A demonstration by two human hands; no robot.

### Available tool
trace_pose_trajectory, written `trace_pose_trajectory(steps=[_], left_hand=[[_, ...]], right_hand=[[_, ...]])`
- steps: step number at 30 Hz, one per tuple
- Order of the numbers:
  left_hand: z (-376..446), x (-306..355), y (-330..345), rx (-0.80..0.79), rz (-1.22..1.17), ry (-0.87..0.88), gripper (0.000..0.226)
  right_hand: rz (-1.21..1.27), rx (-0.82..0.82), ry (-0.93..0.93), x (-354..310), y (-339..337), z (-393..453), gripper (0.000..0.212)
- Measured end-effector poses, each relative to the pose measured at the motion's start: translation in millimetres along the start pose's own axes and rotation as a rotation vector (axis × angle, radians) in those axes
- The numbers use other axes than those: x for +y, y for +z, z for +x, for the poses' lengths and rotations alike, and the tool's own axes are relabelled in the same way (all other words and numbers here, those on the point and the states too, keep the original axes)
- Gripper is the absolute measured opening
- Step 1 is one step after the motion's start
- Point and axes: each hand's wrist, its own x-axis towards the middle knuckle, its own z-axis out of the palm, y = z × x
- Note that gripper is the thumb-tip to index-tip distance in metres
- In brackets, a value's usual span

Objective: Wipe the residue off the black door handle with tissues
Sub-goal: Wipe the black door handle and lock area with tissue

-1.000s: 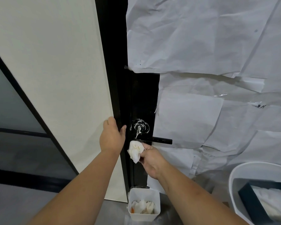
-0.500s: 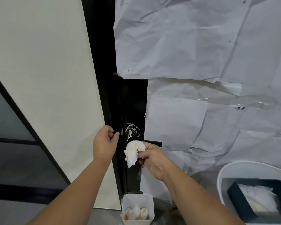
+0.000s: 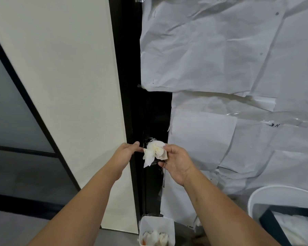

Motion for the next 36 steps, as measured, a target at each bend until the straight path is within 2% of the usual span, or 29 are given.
trace_pose_trajectory(steps=[4,8,11,15,20,23,27,31,34,36], left_hand=[[-6.8,10.5,-4.7,-0.089,0.026,-0.064,0.046],[-13.9,16.1,-1.9,-0.166,0.089,0.014,0.036],[-14.2,15.3,-0.4,-0.14,0.11,0.044,0.018],[-11.5,11.9,-5.4,-0.076,0.096,0.014,0.016],[-7.2,10.8,-10.5,-0.018,0.057,-0.017,0.016],[-7.4,12.4,-7.2,-0.039,-0.036,-0.03,0.006],[-9.3,15.8,-5.4,-0.155,-0.079,-0.034,0.028],[-11.2,20.9,-2.0,-0.165,-0.119,-0.071,0.031],[-8.6,21.5,1.4,-0.166,-0.194,-0.132,0.024],[-7.9,21.6,2.8,-0.214,-0.243,-0.173,0.047]], right_hand=[[-0.066,0.028,-0.001,0.4,4.8,1.6,0.026],[-0.124,0.015,-0.002,1.8,4.6,3.7,0.027],[-0.196,0.084,-0.013,1.0,3.3,7.2,0.026],[-0.322,0.28,-0.038,-2.9,-5.8,18.1,0.026],[-0.41,0.388,-0.105,-13.6,-11.2,20.4,0.027],[-0.396,0.407,-0.135,-17.7,-10.7,17.5,0.023],[-0.378,0.41,-0.162,-20.3,-8.0,13.0,0.01],[-0.459,0.404,-0.226,-23.1,5.2,5.2,0.014],[-0.547,0.305,-0.2,-21.4,17.2,-2.0,0.019],[-0.569,0.223,-0.14,-25.3,26.0,-2.8,0.015]])
